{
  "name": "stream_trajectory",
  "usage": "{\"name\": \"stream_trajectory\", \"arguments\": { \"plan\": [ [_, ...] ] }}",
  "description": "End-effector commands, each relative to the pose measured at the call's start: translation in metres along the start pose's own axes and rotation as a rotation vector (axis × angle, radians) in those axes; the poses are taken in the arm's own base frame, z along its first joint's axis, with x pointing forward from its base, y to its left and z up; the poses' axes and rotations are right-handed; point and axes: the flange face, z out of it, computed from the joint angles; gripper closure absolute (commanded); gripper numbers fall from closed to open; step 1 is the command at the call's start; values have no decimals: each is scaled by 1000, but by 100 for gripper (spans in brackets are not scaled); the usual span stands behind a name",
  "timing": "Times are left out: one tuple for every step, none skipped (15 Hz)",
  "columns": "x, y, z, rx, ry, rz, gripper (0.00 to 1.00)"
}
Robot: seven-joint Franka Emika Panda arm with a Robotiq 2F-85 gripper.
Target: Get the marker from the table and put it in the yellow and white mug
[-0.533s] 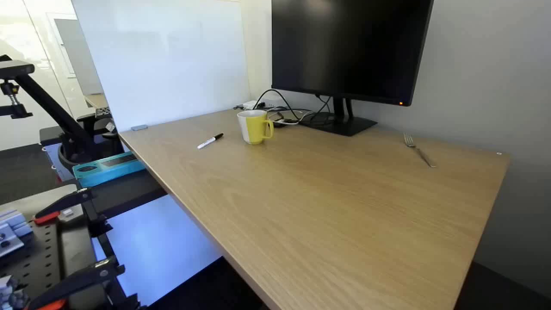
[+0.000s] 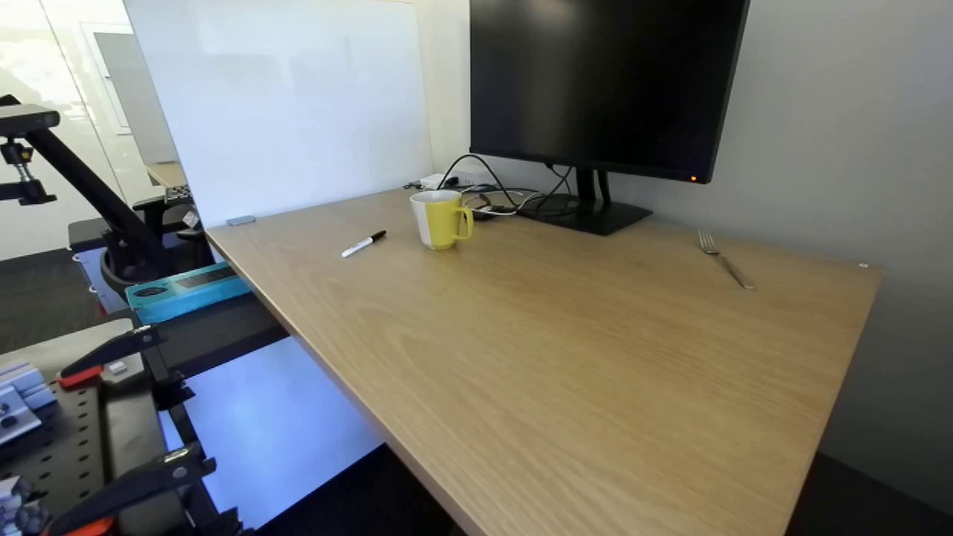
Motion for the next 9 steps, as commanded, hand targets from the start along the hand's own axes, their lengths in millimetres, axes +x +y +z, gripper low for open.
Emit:
{"name": "stream_trajectory", "arguments": {
  "plan": [
    [0,0,0,0,-1,0,0],
    [0,0,0,0,-1,0,0],
    [0,0,0,0,-1,0,0],
    [3,0,1,-6,0,1,0],
    [8,-1,2,-9,23,4,0],
    [14,-3,5,-12,39,-7,0],
    [21,-5,9,-19,53,-15,0],
    [28,-9,15,-24,65,-21,0],
    [37,-14,22,-30,71,-35,0]
  ]
}}
